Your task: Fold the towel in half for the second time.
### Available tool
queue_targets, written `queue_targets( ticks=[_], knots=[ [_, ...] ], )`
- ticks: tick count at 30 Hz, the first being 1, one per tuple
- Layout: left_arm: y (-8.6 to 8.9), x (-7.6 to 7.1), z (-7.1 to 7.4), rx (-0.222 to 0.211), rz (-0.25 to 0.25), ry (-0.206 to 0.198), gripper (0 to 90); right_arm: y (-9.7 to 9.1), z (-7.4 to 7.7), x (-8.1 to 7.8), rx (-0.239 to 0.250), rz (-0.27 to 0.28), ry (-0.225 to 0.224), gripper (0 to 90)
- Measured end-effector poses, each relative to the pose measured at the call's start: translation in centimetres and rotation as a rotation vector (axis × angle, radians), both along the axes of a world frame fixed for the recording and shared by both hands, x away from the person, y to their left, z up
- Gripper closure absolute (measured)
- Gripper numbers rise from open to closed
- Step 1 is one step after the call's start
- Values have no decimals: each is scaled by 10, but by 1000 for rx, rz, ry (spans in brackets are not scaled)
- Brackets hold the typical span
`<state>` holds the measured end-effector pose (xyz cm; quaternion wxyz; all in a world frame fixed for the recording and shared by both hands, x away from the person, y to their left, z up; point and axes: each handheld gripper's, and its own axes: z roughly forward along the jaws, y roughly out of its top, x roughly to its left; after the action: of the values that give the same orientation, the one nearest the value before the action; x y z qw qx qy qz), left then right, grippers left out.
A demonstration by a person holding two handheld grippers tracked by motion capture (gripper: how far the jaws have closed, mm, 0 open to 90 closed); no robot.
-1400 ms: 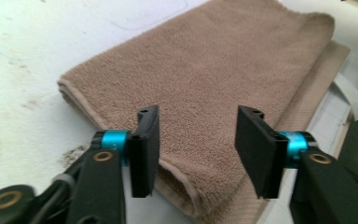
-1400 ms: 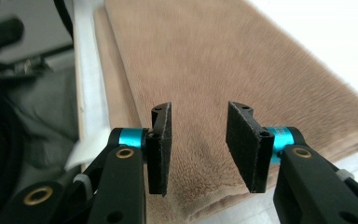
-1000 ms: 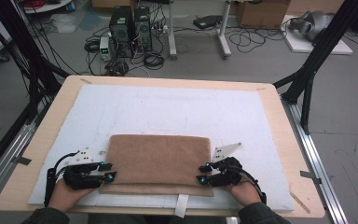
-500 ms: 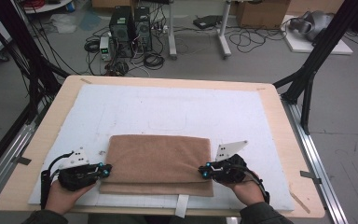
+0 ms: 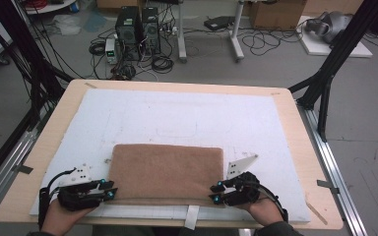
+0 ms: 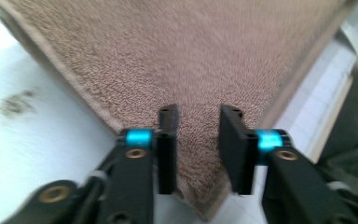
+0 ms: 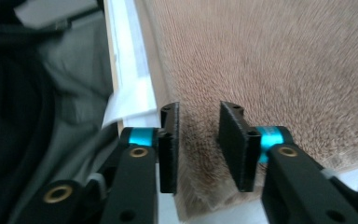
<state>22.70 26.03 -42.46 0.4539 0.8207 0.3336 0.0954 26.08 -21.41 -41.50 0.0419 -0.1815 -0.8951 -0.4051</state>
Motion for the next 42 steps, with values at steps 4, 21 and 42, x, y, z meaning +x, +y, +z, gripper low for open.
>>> queue_targets(
  ticks=[4,21,42],
  knots=[
    [4,18,13,-18,38,-39,563,-6,15,16,38,-87,-69,542],
    [-4,5,-10,-1,-39,-1,530,-4,-13,9,-4,-35,-34,516],
    [1,-14,8,27,-47,-59,853,-4,24,-8,9,27,-118,843]
  ],
)
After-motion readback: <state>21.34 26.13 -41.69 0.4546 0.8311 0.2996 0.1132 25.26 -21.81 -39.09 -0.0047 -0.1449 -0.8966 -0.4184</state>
